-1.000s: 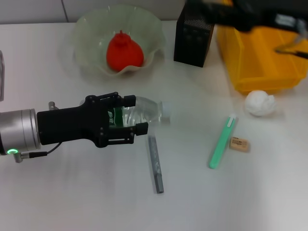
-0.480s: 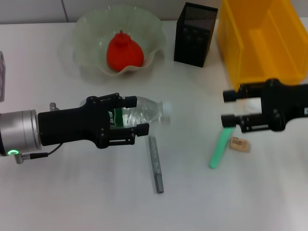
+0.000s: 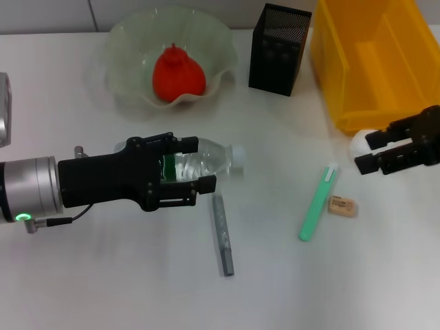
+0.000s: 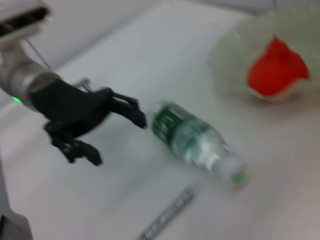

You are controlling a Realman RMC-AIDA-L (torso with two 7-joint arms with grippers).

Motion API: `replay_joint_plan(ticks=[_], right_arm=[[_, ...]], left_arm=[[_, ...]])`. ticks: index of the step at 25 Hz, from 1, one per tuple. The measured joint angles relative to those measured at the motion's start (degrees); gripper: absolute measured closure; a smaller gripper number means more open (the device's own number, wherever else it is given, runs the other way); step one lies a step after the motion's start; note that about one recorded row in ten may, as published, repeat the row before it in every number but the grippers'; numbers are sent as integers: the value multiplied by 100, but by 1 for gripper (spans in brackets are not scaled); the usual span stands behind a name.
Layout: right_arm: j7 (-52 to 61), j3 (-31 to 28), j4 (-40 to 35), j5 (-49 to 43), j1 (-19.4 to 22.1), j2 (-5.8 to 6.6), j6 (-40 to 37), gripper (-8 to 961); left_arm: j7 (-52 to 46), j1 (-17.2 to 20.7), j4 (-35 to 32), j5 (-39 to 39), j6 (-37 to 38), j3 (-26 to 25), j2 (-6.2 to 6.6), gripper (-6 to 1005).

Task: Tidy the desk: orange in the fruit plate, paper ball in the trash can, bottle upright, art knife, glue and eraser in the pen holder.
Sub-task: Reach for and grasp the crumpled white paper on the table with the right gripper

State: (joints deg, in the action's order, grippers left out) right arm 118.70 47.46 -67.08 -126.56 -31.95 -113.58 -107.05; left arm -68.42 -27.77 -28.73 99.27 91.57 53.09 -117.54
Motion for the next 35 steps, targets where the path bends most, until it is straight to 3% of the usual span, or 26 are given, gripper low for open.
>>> replay_joint_plan(ticks=[6, 13, 23, 35], right_arm=[[1417, 79, -541, -1470, -614, -23, -205, 242], [2463, 718, -919, -3009, -946, -294, 121, 248], [3179, 1524, -768, -3460, -870, -524, 910, 248], [3528, 1927, -125, -3481, -785, -583, 2051, 248]], left_arm=[[2, 4, 0, -5, -49, -1, -31, 186], [5, -8, 0, -9, -75, -12, -54, 187], [5, -9, 0, -22, -87, -27, -59, 186], [5, -8, -3, -22, -78, -27, -41, 187]])
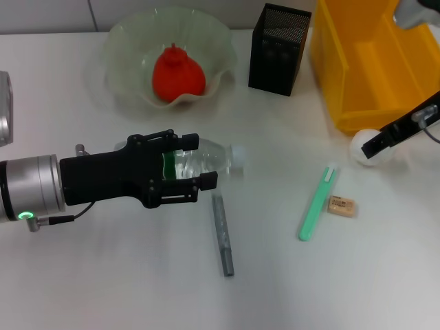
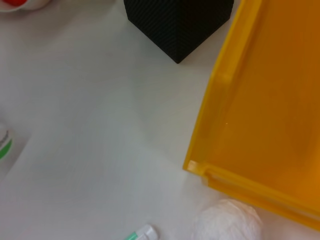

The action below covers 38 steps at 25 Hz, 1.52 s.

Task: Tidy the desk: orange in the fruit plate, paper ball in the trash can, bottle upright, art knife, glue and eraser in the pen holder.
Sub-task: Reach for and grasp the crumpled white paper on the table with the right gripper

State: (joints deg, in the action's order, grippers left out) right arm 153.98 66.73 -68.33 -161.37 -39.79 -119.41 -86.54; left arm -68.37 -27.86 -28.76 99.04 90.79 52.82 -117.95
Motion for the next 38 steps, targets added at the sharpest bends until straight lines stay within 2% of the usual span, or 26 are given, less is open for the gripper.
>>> replay_joint_plan(ticks=[12, 28, 34, 38], right_arm=[[26, 273, 543, 117, 33, -12, 761, 249], [14, 416, 734, 203, -9, -6, 1039, 249], [14, 485, 730, 203, -18, -3, 997, 395], [15, 474, 472, 203, -16, -1, 695, 416]], left_arm=[[0, 0, 2, 1, 8, 0, 26, 186], [0, -7, 2, 1, 2, 0, 35, 186], [0, -19, -9, 1, -8, 0, 35, 186], [0, -18, -24, 1, -9, 0, 35, 186]])
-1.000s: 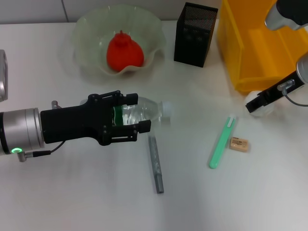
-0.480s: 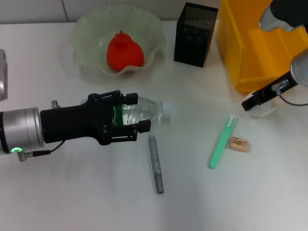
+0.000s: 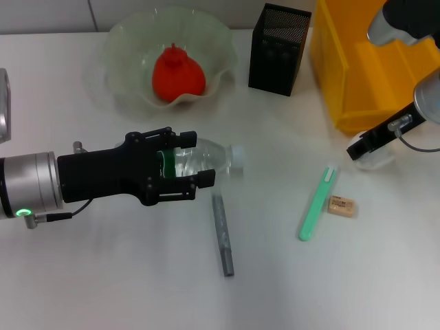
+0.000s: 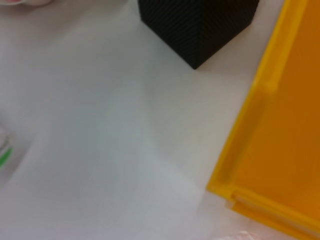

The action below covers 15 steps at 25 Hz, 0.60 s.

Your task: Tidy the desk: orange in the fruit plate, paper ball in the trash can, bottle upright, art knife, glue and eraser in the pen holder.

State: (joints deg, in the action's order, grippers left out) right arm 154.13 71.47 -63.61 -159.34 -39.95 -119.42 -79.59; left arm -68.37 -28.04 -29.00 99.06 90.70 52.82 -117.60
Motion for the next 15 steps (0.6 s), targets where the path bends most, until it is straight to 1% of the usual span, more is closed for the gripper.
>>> replay_joint_plan(ticks=[1, 2, 4, 5, 6, 7, 9, 10, 11, 14, 15], right_arm=[[0, 0, 0, 0, 0, 0, 0, 422], [-1, -18, -174, 0, 18, 1, -171, 427], [3, -66, -632, 0, 76, 3, -518, 423], [26, -158, -1206, 1, 132, 2, -928, 421], [26, -158, -1206, 1, 132, 2, -928, 419], [35, -224, -1420, 6, 143, 1, -1119, 417], [37, -430, -1885, 44, 144, 2, -1479, 413], [22, -666, -2209, 103, 118, 11, -1730, 411], [22, -666, -2209, 103, 118, 11, -1730, 409], [-62, -985, -2463, 123, 87, 29, -1797, 403], [-153, -1179, -2522, 122, 62, 36, -1742, 401]], left_arm=[[0, 0, 0, 0, 0, 0, 0, 186], [0, 0, 0, 0, 0, 0, 0, 186], [0, 1, -9, 0, -1, 0, 0, 187], [0, 1, -9, 0, 0, 1, 0, 187], [0, 1, -9, 0, 0, 1, 0, 187], [0, 1, -9, 0, 0, 0, 2, 187], [0, 1, -3, 0, 0, -17, 6, 187], [0, 0, 7, 0, 0, -32, 7, 187], [0, 0, 7, 0, 0, -32, 7, 187], [0, 1, 15, 0, 1, -35, 8, 187], [0, 1, 26, 0, 1, -36, 8, 187]])
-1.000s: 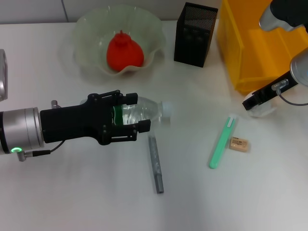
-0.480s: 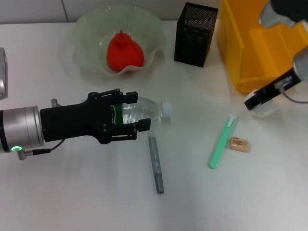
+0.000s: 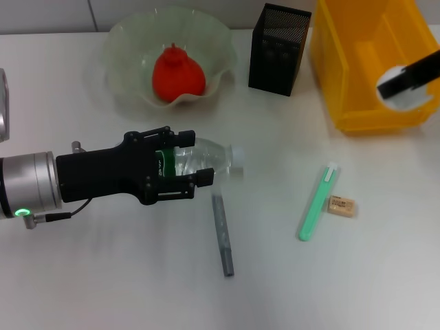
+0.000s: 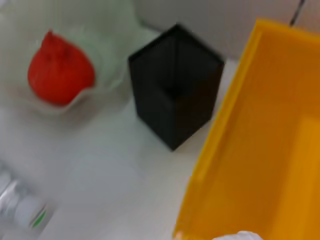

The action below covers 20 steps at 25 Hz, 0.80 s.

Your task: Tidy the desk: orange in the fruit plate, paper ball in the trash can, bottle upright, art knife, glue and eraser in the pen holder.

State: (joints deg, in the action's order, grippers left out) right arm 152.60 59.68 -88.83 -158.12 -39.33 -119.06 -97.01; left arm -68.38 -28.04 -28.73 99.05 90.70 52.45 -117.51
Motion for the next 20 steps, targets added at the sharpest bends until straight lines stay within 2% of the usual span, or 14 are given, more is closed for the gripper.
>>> replay_joint_plan(ticks=[4, 9, 13, 15, 20], right_arm=[[-150, -245, 43, -21, -58, 16, 237, 393], [-358, -421, 313, -92, -64, 54, 889, 383], [-568, -422, 749, -70, -66, 54, 1479, 375], [-770, -403, 1054, -16, -61, 12, 1922, 371], [-930, -439, 1439, 237, -49, 17, 2388, 361]], left_arm=[[0, 0, 1, 0, 0, 0, -2, 187], [0, 0, 0, 0, 9, -3, -6, 186], [0, 0, -1, 0, 9, -6, -8, 186], [0, -1, -1, 0, 11, -8, -8, 187], [0, -8, -1, 0, 33, -7, -6, 187]])
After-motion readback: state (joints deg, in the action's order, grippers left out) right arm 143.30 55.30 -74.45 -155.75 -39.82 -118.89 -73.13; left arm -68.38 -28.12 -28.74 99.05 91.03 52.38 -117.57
